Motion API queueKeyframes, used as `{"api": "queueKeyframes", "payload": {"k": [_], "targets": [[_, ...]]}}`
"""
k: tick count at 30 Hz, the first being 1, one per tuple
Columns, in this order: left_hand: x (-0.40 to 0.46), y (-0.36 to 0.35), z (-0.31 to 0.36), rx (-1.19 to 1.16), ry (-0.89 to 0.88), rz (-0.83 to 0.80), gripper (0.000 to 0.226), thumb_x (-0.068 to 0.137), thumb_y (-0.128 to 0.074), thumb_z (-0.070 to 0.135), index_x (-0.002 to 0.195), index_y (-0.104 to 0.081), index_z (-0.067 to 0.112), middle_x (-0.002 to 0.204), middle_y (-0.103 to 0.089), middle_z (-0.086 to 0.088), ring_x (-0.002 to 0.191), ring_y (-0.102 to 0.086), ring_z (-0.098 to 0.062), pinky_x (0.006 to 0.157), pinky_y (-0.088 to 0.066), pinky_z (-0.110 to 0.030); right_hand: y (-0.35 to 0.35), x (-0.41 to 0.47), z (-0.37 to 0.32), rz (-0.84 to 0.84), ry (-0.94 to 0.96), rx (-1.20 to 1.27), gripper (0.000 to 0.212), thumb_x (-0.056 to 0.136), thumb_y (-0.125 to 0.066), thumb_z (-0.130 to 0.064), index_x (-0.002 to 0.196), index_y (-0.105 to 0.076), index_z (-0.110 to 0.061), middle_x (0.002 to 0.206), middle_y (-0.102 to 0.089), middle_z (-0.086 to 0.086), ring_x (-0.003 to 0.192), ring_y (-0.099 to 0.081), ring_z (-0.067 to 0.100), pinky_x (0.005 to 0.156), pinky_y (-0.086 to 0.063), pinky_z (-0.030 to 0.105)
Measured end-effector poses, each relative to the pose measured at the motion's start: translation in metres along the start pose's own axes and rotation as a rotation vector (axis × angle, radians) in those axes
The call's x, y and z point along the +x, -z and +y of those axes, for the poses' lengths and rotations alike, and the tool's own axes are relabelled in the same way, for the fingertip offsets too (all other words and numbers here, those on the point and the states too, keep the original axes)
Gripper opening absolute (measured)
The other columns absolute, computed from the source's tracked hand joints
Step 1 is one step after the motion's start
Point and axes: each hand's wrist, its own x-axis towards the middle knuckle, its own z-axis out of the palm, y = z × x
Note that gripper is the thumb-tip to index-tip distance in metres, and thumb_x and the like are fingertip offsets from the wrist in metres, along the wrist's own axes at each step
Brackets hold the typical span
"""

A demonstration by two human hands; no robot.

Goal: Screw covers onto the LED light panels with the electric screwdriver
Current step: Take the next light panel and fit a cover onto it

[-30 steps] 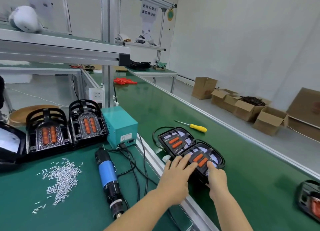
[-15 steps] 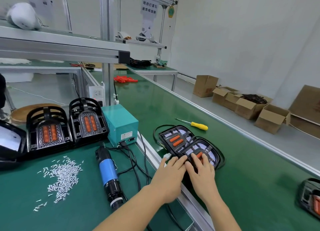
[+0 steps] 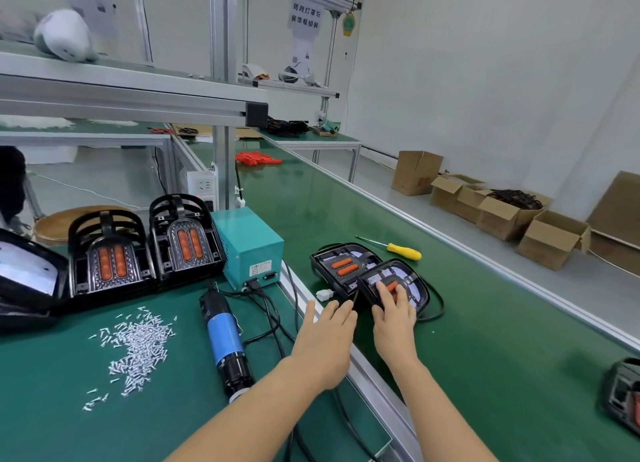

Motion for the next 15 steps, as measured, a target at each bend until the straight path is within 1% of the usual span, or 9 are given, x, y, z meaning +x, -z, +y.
{"api": "queueKeyframes", "payload": {"k": [3,6,8,10,15], "targets": [[-0.006,0.003,-0.005,0.002,0.013,-0.012,0.072,0.093,-0.039,0.007,0.152,0.000,0.016,0.160,0.008,-0.001,0.147,0.007,-0.021,0.115,0.010,-0.050,0.002,0.005,-0.003,-0.035,-0.028,-0.112,0.048,0.106,-0.035,-0.020,0.152,-0.028,-0.031,0.163,-0.010,0.006,0.143,-0.015,0.036,0.117,-0.017,0.050],[-0.013,0.005,-0.013,-0.002,0.037,-0.019,0.071,0.093,-0.038,0.006,0.152,-0.001,0.015,0.160,0.006,-0.001,0.147,0.006,-0.021,0.115,0.009,-0.050,0.006,0.006,-0.015,-0.040,-0.121,-0.235,0.050,0.105,-0.034,-0.020,0.151,-0.026,-0.037,0.163,-0.009,0.002,0.148,-0.008,0.032,0.115,-0.006,0.062],[-0.020,0.007,-0.020,-0.009,0.055,-0.026,0.070,0.093,-0.038,0.007,0.153,-0.002,0.015,0.161,0.005,-0.001,0.147,0.006,-0.021,0.116,0.009,-0.049,0.005,0.004,-0.029,-0.017,-0.123,-0.315,0.052,0.103,-0.035,-0.019,0.151,-0.024,-0.036,0.163,-0.009,0.003,0.150,-0.003,0.029,0.114,-0.003,0.065],[-0.027,0.009,-0.027,-0.025,0.077,-0.020,0.071,0.092,-0.039,0.006,0.153,-0.003,0.015,0.161,0.004,-0.001,0.147,0.005,-0.020,0.116,0.009,-0.049,0.001,-0.003,-0.047,-0.016,-0.061,-0.347,0.055,0.102,-0.036,-0.019,0.153,-0.021,-0.034,0.163,-0.007,0.003,0.150,-0.002,0.026,0.114,-0.003,0.065],[-0.050,0.016,-0.050,-0.055,0.161,0.028,0.074,0.089,-0.037,0.005,0.152,-0.002,0.015,0.160,0.002,0.002,0.147,0.006,-0.017,0.115,0.010,-0.049,-0.020,-0.030,-0.097,-0.114,0.140,-0.306,0.052,0.105,-0.032,-0.026,0.154,-0.017,-0.037,0.164,-0.005,-0.001,0.150,-0.004,0.022,0.114,-0.003,0.063]]}}
